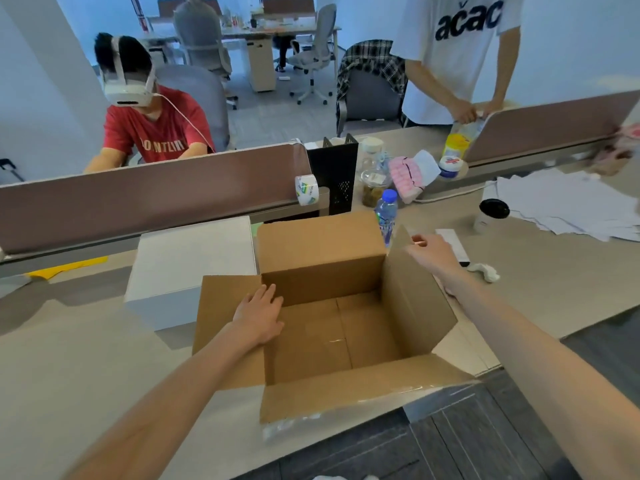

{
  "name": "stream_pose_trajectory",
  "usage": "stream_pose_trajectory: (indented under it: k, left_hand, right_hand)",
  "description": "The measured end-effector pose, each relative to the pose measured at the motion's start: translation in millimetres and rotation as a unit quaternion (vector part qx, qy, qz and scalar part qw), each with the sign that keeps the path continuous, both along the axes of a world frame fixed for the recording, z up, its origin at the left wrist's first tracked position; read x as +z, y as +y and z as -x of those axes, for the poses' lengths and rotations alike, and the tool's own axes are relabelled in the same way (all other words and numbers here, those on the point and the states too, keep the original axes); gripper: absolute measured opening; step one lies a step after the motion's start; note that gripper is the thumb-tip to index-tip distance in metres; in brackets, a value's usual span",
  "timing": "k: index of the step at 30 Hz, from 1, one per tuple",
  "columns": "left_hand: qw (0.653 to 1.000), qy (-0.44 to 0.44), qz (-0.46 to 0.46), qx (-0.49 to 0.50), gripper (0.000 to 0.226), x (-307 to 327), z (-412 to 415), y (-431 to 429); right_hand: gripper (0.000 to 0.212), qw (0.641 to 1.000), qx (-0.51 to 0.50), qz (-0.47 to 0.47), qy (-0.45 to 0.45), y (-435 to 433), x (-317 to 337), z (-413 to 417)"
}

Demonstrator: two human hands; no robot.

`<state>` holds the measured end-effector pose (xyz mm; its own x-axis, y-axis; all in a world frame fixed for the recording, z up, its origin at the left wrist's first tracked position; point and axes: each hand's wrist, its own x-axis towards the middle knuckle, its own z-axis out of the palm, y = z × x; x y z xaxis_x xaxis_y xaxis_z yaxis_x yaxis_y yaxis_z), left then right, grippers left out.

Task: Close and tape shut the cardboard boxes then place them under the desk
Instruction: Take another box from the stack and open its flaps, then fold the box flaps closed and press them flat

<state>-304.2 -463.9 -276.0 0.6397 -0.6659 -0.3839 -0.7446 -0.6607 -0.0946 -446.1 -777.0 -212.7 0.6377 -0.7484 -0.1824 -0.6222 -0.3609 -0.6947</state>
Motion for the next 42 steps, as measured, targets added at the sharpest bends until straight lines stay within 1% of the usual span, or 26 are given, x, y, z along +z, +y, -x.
stream_pose_trajectory:
  k: [3,5,7,9,11,13,14,15,17,19,22,24,27,30,31,34,36,37,39,40,42]
  left_hand:
    - [1.000,0.008,-0.008,0.003,0.059,0,3,-3]
    - [1.000,0.011,-0.016,0.006,0.059,0,6,-4]
    - [1.000,0.013,-0.019,0.005,0.059,0,9,-7]
    - [1.000,0.014,-0.015,0.006,0.058,1,12,-10]
    - [1.000,0.018,-0.003,0.020,0.058,1,17,-11]
    - [0.999,0.022,0.018,0.045,0.058,2,22,-9]
    - [0.998,0.020,0.031,0.058,0.058,3,23,-6]
    - [0.997,0.017,0.041,0.070,0.058,3,22,-2]
    - [0.996,0.009,0.050,0.075,0.060,4,19,8]
    - [0.998,0.015,0.038,0.045,0.060,2,15,19]
    - [0.998,0.048,0.031,0.001,0.057,-6,8,32]
    - [0.996,0.059,0.060,-0.023,0.059,-9,2,42]
    - [0.990,0.062,0.110,-0.061,0.057,-14,-10,61]
    - [0.971,0.056,0.214,-0.091,0.058,-12,-29,85]
    - [0.967,0.051,0.231,-0.089,0.057,-11,-40,95]
    - [0.970,0.045,0.238,-0.032,0.059,-14,-86,132]
    - [0.969,0.030,0.243,0.019,0.068,-20,-119,156]
    - [0.969,0.022,0.244,0.044,0.067,-24,-134,166]
    - [0.965,0.007,0.246,0.095,0.054,-29,-164,182]
    - [0.961,0.001,0.249,0.120,0.051,-31,-178,189]
    - [0.953,0.023,0.249,0.171,0.053,-34,-201,201]
  right_hand:
    - [0.052,0.997,0.018,0.046,0.066,-22,-1,11]
    - [0.058,0.988,0.038,0.099,0.108,-30,-5,17]
    - [0.069,0.975,0.052,0.151,0.155,-31,-13,24]
    - [0.083,0.954,0.068,0.188,0.221,-27,-23,27]
    - [0.083,0.938,0.099,0.200,0.264,-24,-36,25]
    - [0.070,0.931,0.141,0.191,0.276,-18,-44,16]
    - [0.064,0.930,0.162,0.191,0.268,-13,-46,9]
    - [0.061,0.929,0.182,0.195,0.255,-7,-47,1]
    - [0.065,0.925,0.217,0.216,0.227,9,-46,-19]
    - [0.065,0.918,0.244,0.232,0.208,33,-41,-41]
    - [0.066,0.916,0.283,0.233,0.165,77,-37,-78]
    - [0.066,0.916,0.301,0.232,0.129,108,-35,-100]
    - [0.061,0.912,0.325,0.224,0.109,152,-32,-130]
    - [0.054,0.911,0.355,0.190,0.093,191,-31,-163]
    - [0.051,0.910,0.361,0.183,0.087,202,-33,-174]
    - [0.050,0.911,0.364,0.180,0.070,235,-41,-204]
    - [0.050,0.918,0.356,0.168,0.058,256,-47,-222]
    - [0.051,0.922,0.349,0.157,0.055,265,-50,-230]
    - [0.055,0.933,0.330,0.134,0.055,281,-57,-249]
    - [0.059,0.940,0.315,0.118,0.059,287,-62,-258]
    - [0.070,0.955,0.269,0.087,0.088,293,-72,-273]
